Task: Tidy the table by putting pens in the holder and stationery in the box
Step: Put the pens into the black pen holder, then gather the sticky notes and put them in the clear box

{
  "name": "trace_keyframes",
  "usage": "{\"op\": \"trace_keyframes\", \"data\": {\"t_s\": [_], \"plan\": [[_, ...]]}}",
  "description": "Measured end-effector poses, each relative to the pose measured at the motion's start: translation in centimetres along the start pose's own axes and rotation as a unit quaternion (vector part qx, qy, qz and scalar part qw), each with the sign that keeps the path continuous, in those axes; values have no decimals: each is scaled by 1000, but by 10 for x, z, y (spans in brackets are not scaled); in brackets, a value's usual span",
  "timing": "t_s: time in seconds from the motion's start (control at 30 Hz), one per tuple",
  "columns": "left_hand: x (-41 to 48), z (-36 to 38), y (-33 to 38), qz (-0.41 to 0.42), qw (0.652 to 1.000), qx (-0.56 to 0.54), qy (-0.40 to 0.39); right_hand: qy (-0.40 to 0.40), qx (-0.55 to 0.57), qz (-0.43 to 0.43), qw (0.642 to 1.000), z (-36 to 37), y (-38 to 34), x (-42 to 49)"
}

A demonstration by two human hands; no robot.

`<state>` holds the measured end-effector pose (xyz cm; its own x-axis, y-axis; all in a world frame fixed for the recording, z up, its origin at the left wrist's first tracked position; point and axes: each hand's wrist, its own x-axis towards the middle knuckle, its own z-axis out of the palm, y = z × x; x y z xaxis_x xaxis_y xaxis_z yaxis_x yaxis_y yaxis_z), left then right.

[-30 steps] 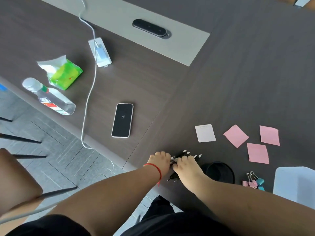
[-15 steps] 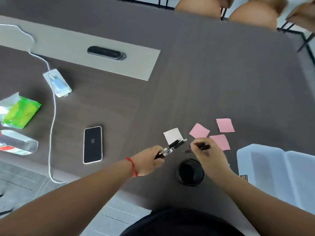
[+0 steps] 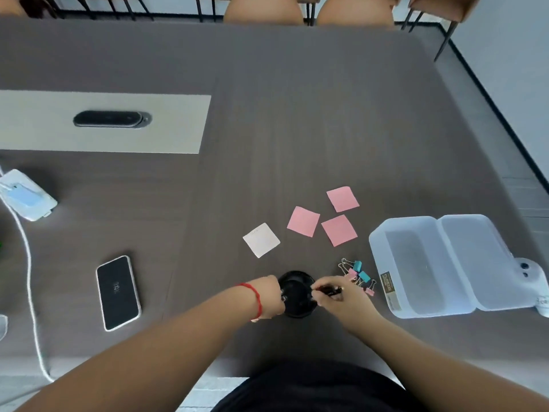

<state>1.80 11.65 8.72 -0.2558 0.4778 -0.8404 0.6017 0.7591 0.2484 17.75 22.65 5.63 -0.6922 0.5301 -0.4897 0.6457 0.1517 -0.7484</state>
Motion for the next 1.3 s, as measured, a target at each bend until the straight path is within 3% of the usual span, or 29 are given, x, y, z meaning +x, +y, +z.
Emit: {"op": "trace_keyframes", "data": {"t_s": [0.17,0.3,0.57,0.7,0.8,0.9,1.03,1.2,1.27,1.3], "plan": [[10,16,4,-18,998,4,58,-20,-96,-17,995,15,11,8],[14,12,5,-8,1000,0,2,-48,-117,-2,992,8,14,12],[3,2,-11,8,990,-140,-15,-147,-84,-7,986,-15,9,19],[1,-16,-22,-21,978,-206,-20,-114,-37,4,993,-37,1,25],[13,-34,-35,-72,970,-230,-19,-43,-9,51,998,-48,0,39],[42,-46,-46,-139,931,-336,6,32,58,110,992,-53,-7,62],[87,-52,-46,-176,866,-454,115,35,148,213,965,-52,-15,102],[127,-44,-26,-279,885,-302,219,76,274,341,896,-36,-11,144],[135,-41,-13,-280,893,-258,242,82,256,338,902,-30,-14,156],[141,-40,-8,-283,889,-260,248,87,207,315,922,-28,-14,162]]}}
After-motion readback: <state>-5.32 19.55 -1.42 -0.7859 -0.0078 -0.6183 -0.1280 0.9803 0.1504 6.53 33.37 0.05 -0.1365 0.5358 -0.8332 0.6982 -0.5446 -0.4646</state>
